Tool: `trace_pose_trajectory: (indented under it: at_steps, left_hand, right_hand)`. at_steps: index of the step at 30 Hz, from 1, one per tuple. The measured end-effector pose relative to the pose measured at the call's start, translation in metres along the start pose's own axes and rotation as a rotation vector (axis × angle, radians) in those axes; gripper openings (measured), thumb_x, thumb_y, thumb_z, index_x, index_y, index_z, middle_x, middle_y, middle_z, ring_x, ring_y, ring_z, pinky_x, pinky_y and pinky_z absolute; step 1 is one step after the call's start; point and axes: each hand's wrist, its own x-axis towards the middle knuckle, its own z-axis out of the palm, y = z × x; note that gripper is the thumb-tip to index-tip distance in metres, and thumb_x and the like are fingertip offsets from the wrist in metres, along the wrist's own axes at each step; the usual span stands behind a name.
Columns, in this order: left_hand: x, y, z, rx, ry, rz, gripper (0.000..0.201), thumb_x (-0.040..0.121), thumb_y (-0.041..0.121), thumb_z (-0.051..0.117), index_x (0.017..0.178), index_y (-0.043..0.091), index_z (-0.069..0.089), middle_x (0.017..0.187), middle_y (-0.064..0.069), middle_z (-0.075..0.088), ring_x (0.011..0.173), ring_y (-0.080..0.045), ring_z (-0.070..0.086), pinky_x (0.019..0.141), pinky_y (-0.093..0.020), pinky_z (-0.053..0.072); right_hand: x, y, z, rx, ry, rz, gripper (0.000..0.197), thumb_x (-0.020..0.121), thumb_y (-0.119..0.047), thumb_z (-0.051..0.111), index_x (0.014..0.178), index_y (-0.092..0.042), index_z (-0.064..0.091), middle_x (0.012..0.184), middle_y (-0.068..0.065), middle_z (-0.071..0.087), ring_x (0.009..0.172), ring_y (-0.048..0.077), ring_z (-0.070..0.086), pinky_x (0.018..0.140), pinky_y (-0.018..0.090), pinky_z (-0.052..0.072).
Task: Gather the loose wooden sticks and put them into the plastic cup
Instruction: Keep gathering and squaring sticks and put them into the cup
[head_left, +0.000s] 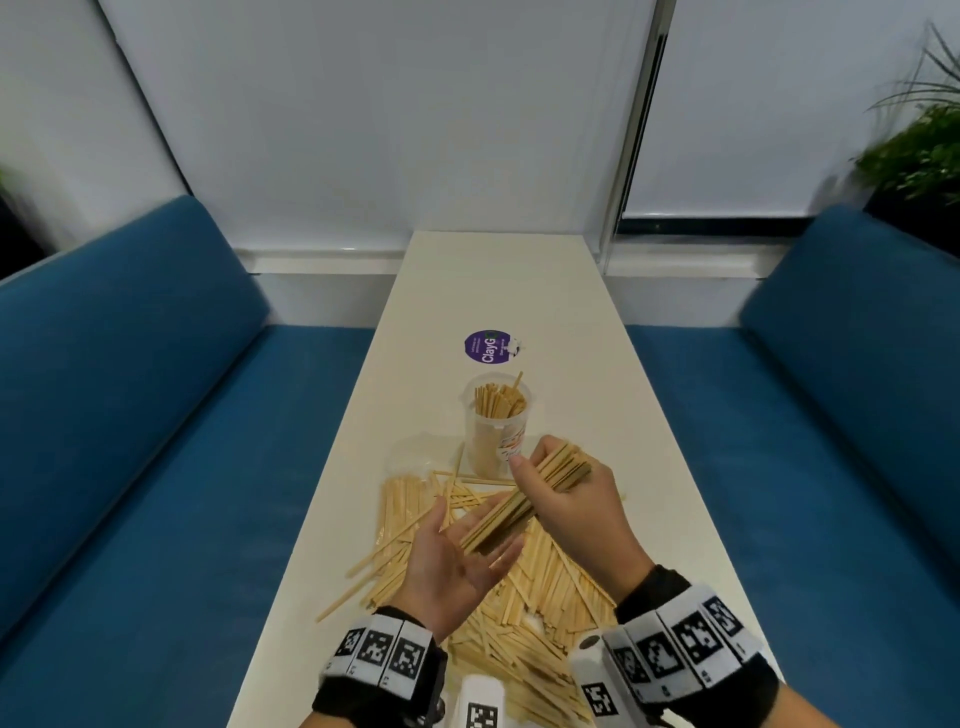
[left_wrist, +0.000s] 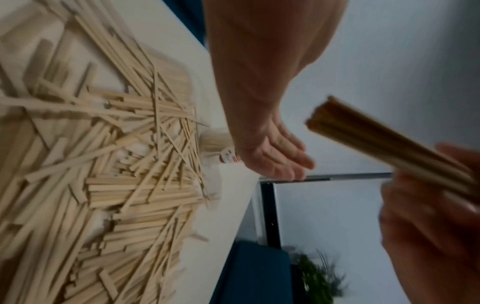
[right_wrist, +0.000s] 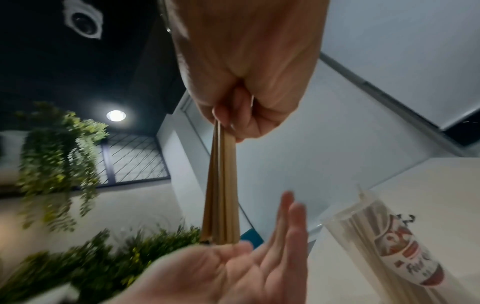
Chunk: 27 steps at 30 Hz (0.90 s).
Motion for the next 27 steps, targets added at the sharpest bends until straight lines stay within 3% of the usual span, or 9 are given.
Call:
trace_pose_trajectory:
  at_steps: [3, 6, 8, 11, 14, 17, 22, 24, 27]
  left_hand:
    - [-0.004, -0.005, 0.012, -0.078, 0.003, -0.030, 0.050, 0.099, 0.037, 0.035, 0.106, -0.006, 0.061, 0.077, -0.022, 0.070, 0.055, -0.027, 0.067, 0.045, -0.028, 0.055]
    - [-0.004, -0.006, 0.015, -0.109, 0.017, -0.013, 0.044, 0.100, 0.029, 0.035, 0.104, -0.005, 0.062, 0.073, -0.021, 0.070, 0.046, -0.024, 0.064, 0.042, -0.026, 0.052]
    - [-0.001, -0.006, 0.012, -0.085, -0.008, 0.010, 0.043, 0.097, 0.025, 0.038, 0.095, -0.004, 0.070, 0.074, -0.020, 0.070, 0.050, -0.024, 0.065, 0.045, -0.028, 0.055]
    - [-0.001, -0.006, 0.009, 0.123, -0.043, 0.055, 0.040, 0.096, 0.027, 0.040, 0.092, 0.007, 0.074, 0.078, -0.014, 0.072, 0.058, -0.020, 0.067, 0.058, -0.032, 0.057]
    - [-0.002, 0.002, -0.002, 0.669, -0.068, 0.266, 0.047, 0.096, 0.047, 0.029, 0.106, 0.021, 0.068, 0.091, -0.001, 0.073, 0.078, -0.010, 0.068, 0.078, -0.027, 0.051]
    - [-0.008, 0.015, -0.007, 1.209, -0.276, 0.497, 0.039, 0.085, 0.068, 0.034, 0.111, 0.049, 0.055, 0.101, 0.011, 0.067, 0.084, 0.001, 0.060, 0.078, -0.016, 0.046]
    - [-0.012, 0.012, 0.007, 1.422, -0.306, 0.570, 0.054, 0.099, 0.026, 0.040, 0.145, 0.035, 0.011, 0.123, -0.002, 0.058, 0.093, 0.000, 0.057, 0.069, -0.013, 0.048]
    - [-0.007, 0.011, 0.002, 1.390, -0.293, 0.605, 0.050, 0.100, 0.027, 0.035, 0.143, 0.040, 0.015, 0.132, 0.008, 0.052, 0.109, 0.006, 0.053, 0.085, -0.017, 0.047]
    - [0.003, 0.015, -0.012, 1.468, -0.246, 0.575, 0.013, 0.099, 0.035, 0.034, 0.107, 0.044, 0.039, 0.086, 0.011, 0.052, 0.070, -0.002, 0.047, 0.067, -0.029, 0.040]
  right_hand:
    - [-0.004, 0.002, 0.011, -0.054, -0.079, -0.005, 0.028, 0.087, -0.021, 0.064, 0.067, -0.005, 0.051, 0.060, 0.019, 0.054, 0.057, 0.031, 0.057, 0.050, 0.022, 0.044]
    - [-0.004, 0.003, 0.012, -0.095, -0.129, 0.006, 0.021, 0.087, -0.019, 0.064, 0.069, -0.011, 0.056, 0.060, 0.009, 0.055, 0.055, 0.013, 0.057, 0.050, 0.017, 0.045]
    - [-0.004, 0.003, 0.013, -0.119, -0.150, 0.006, 0.021, 0.087, -0.019, 0.064, 0.067, -0.016, 0.057, 0.059, -0.003, 0.055, 0.056, 0.005, 0.055, 0.052, 0.016, 0.046]
    - [-0.004, 0.005, 0.014, -0.105, -0.176, 0.063, 0.023, 0.089, -0.021, 0.061, 0.069, -0.012, 0.056, 0.057, -0.002, 0.051, 0.055, 0.013, 0.057, 0.051, 0.023, 0.050]
    - [0.002, 0.007, 0.008, -0.083, -0.134, 0.070, 0.026, 0.090, -0.020, 0.059, 0.067, -0.010, 0.052, 0.050, -0.009, 0.046, 0.047, 0.008, 0.048, 0.046, 0.018, 0.041]
    - [0.007, 0.009, 0.005, -0.080, -0.124, 0.082, 0.024, 0.090, -0.018, 0.060, 0.069, -0.010, 0.052, 0.047, -0.011, 0.046, 0.042, 0.003, 0.043, 0.045, 0.015, 0.038]
    - [0.016, 0.011, 0.012, -0.107, -0.149, 0.148, 0.027, 0.087, -0.025, 0.064, 0.068, -0.010, 0.053, 0.056, 0.000, 0.049, 0.047, 0.008, 0.049, 0.046, 0.018, 0.041]
    - [0.023, 0.010, 0.012, -0.127, -0.206, 0.161, 0.028, 0.084, -0.031, 0.068, 0.067, -0.014, 0.055, 0.054, -0.006, 0.051, 0.046, 0.004, 0.049, 0.046, 0.016, 0.039]
    - [0.041, 0.007, 0.006, 0.023, -0.306, 0.233, 0.027, 0.081, -0.035, 0.071, 0.072, -0.013, 0.056, 0.051, -0.003, 0.045, 0.041, 0.010, 0.038, 0.039, 0.019, 0.031]
